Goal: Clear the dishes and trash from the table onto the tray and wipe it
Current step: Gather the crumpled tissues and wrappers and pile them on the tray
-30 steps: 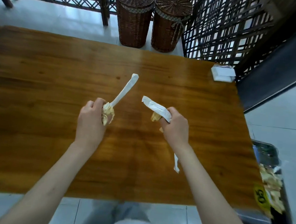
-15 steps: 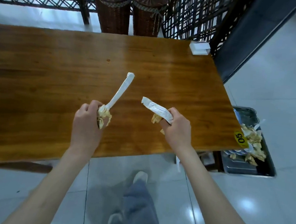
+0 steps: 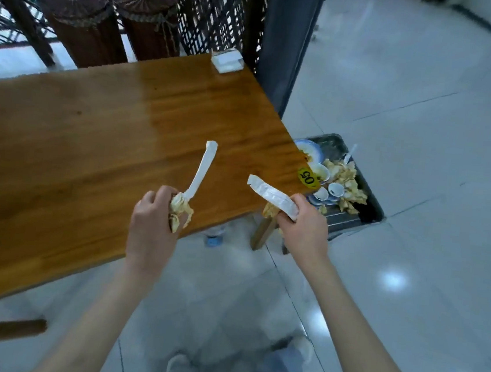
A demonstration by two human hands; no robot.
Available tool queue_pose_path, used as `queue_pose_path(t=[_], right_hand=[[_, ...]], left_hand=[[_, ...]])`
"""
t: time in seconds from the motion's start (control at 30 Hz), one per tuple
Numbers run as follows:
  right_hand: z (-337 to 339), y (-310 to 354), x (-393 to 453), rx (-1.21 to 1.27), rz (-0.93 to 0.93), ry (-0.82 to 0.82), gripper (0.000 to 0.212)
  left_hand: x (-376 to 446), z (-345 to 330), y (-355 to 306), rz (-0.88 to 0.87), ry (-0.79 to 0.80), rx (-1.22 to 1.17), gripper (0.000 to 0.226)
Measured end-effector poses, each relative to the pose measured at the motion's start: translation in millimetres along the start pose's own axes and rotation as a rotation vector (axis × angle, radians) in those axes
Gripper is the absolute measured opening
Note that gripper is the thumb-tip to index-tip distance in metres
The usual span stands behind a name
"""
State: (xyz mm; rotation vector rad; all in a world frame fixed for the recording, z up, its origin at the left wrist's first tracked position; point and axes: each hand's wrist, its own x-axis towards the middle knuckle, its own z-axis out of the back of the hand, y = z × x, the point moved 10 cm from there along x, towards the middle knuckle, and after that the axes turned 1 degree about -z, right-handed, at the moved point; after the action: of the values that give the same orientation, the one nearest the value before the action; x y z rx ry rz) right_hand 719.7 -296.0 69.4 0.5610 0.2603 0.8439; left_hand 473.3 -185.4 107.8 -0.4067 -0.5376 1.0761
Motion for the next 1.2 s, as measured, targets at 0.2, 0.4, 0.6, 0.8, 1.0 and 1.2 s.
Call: queue_pose_path(t=[0.2, 0.4, 0.6, 0.8, 1.0, 1.2], right_hand=[[65.8, -83.1, 17.1, 0.044, 0.013, -0.048, 0.020], [128.9, -182.2, 67.5, 0.036, 0.019, -0.038, 0.023], [163.9, -264.3, 119.8, 0.015, -0.008, -0.039, 0.017], [168.1, -318.0, 177.9, 0.008, -0.026, -0.011, 0.018], [144.1, -340.0, 263.6, 0.020, -0.005, 0.027, 0.023], [112.1, -373.5, 345.4, 0.046, -0.024, 0.082, 0.025]], left_hand=[[-3.8, -77.9, -87.3, 0.017, 0.070, -0.033, 0.028], [8.8, -149.2, -174.1, 0.043, 0.003, -0.072, 0.022], [19.6, -222.2, -240.8, 0.064, 0.009, -0.099, 0.018], [52.7, -284.9, -278.7, 0.086, 0.047, -0.089, 0.017], [111.4, -355.4, -294.4, 0.101, 0.052, -0.085, 0.016], [166.5, -445.0, -300.1, 0.124, 0.129, -0.063, 0.017]])
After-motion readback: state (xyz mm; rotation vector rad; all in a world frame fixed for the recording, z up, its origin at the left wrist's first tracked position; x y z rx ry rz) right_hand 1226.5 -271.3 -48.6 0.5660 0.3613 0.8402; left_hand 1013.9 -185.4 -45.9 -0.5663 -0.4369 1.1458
